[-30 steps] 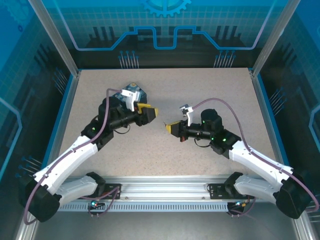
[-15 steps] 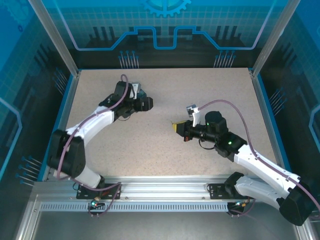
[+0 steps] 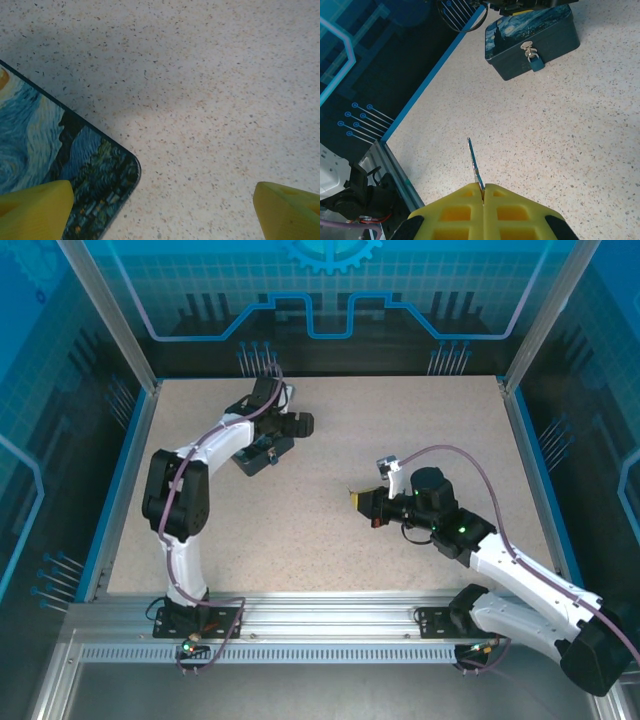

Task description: Unlock the padlock with the key

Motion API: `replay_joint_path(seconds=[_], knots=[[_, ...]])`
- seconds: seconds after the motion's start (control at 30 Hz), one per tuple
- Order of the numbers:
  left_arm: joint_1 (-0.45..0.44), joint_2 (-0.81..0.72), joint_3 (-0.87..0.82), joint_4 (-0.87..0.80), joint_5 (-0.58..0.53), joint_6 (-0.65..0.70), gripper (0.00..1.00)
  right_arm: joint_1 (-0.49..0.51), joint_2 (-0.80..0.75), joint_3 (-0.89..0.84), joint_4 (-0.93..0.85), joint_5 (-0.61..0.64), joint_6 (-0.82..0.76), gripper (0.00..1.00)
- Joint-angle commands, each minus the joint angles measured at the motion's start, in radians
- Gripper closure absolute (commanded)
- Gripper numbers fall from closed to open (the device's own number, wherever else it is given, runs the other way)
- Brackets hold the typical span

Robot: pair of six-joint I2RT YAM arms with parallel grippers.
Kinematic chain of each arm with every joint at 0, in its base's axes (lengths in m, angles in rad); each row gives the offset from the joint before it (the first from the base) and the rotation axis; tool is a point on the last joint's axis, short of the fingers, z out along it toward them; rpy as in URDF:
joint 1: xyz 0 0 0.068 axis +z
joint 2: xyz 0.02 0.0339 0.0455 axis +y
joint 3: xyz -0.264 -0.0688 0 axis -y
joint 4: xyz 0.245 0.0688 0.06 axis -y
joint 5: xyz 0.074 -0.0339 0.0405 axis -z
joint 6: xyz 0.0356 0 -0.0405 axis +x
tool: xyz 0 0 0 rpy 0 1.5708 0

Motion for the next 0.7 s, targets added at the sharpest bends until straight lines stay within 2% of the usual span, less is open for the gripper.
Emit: replay_joint_path(seconds=[0.0, 0.2, 0.3, 0.67], knots=[[0.009, 0.053, 0.078, -0.100, -0.032, 0.043, 0.05, -0.015, -0.018, -0.010, -0.024, 0.017, -0.001, 1.00], [0.009, 0.118, 0.132, -0.144, -0.022, 0.065, 0.06, -0.019, -0.024, -0.016, -0.035, 0.031, 0.008, 1.00], [0.009, 0.124, 0.124, -0.143, 0.005, 0.072, 0.07, -0.036, -0.011, 0.003, -0.097, 0.042, 0.023, 1.00], [-0.016, 0.033, -0.029, -0.095, 0.010, 0.089, 0.09, -0.148, -0.018, 0.002, -0.196, 0.026, 0.056, 1.00]])
